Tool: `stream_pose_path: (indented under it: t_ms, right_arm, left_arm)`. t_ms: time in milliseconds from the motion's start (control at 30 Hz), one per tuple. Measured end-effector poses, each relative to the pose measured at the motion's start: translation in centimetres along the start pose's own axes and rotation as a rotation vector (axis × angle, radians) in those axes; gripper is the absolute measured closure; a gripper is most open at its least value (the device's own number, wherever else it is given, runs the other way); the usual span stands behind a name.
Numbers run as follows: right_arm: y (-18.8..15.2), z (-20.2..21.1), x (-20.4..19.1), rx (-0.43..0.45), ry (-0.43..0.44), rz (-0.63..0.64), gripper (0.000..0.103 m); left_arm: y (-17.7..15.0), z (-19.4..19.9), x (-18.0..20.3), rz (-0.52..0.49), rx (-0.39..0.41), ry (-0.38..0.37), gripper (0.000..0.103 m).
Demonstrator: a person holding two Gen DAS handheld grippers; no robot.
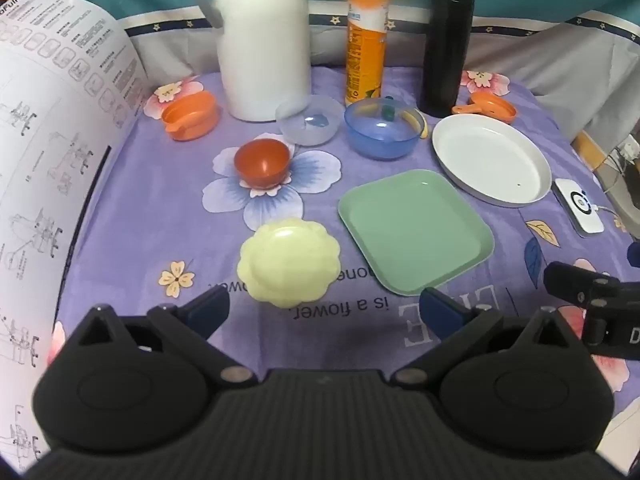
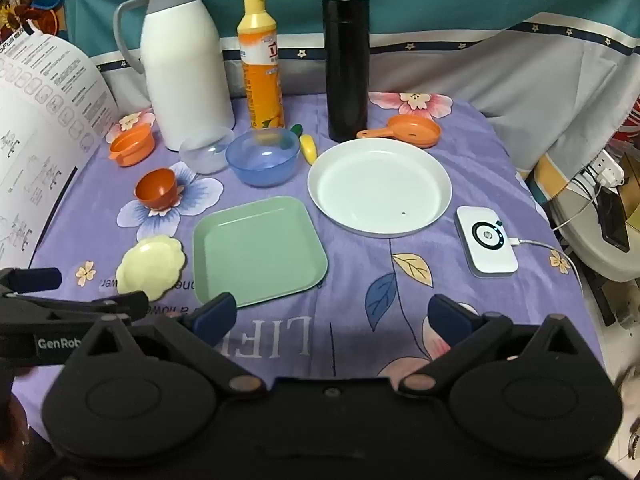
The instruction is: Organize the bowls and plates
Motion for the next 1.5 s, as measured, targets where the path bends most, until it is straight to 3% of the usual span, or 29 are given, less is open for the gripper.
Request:
stream_pose_path:
  t_ms: [1500]
  right_arm:
    - [-0.2, -0.5, -0.5, -0.05, 0.019, -0.008, 0.0]
  left_arm:
    - [-0.4, 0.0, -1.1, -0.005, -0.012, 0.054, 0.0]
Point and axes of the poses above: each gripper's, at about its wrist camera, not at the fingertips, and z roughly against the way its jaws point, x to its right, y to its top, the point moved 2 cm from there along -z, roughly the way its jaws point, and after that the axes turned 8 degrees about x, right-handed, at the moved point
